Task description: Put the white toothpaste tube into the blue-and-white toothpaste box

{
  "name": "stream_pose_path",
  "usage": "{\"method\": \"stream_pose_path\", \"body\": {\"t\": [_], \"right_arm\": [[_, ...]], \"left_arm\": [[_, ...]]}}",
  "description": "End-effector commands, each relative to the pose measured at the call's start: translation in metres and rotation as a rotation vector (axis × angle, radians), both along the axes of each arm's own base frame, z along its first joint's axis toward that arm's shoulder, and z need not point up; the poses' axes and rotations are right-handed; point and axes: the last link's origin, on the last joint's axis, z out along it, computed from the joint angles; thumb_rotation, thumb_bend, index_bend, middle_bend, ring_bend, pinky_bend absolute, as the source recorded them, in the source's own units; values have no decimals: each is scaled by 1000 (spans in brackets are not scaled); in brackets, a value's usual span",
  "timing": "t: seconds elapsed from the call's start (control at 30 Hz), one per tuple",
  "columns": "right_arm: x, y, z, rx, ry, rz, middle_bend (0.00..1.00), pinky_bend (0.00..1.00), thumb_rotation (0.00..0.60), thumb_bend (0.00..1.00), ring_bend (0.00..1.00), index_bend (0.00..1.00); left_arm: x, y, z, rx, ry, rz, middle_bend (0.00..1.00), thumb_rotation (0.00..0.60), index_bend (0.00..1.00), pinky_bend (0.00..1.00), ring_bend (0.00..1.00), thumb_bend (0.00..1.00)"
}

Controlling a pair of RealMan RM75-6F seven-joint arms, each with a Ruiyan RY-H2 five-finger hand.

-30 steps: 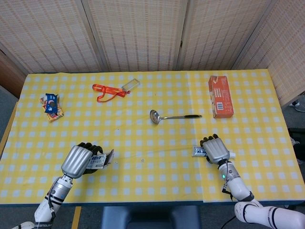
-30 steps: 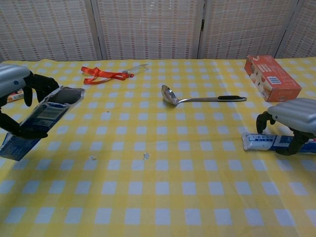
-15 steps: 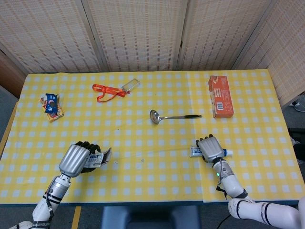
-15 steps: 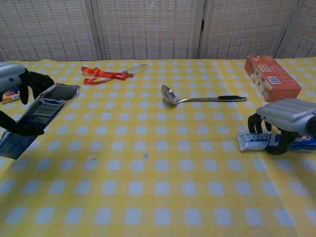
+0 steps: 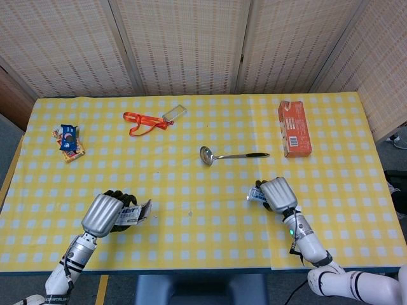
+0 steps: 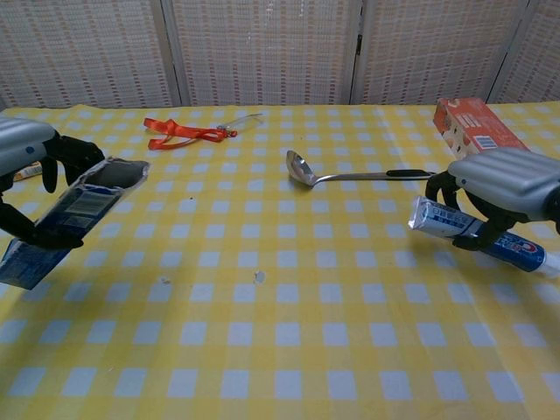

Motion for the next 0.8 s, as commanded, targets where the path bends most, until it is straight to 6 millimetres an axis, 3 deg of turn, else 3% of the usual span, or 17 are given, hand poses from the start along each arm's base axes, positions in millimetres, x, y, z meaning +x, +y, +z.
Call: {"method": "stream_pose_path", "body": {"t": [0.03, 0.37, 0.57, 0.8], "right_arm": [[-5, 5, 18, -61, -111, 38, 728, 614, 600, 331, 697, 812], [-8, 6, 49, -103, -409, 98, 737, 635, 600, 342, 715, 826], [12, 8, 66, -80, -673, 172, 740, 643, 600, 357, 721, 831], [35, 3, 68, -44, -938, 191, 742, 643, 600, 387, 718, 832]], "left_arm": [[2, -1, -3, -2, 9, -6, 574, 600, 457, 505, 456, 206], [4, -1, -9, -18, 49, -1, 574, 600, 460, 505, 456, 207], [8, 2, -12, -7, 38, 7, 574, 600, 464, 505, 457, 207], [35, 2, -8, 5, -213, -11, 574, 600, 489, 501, 458, 201]]}}
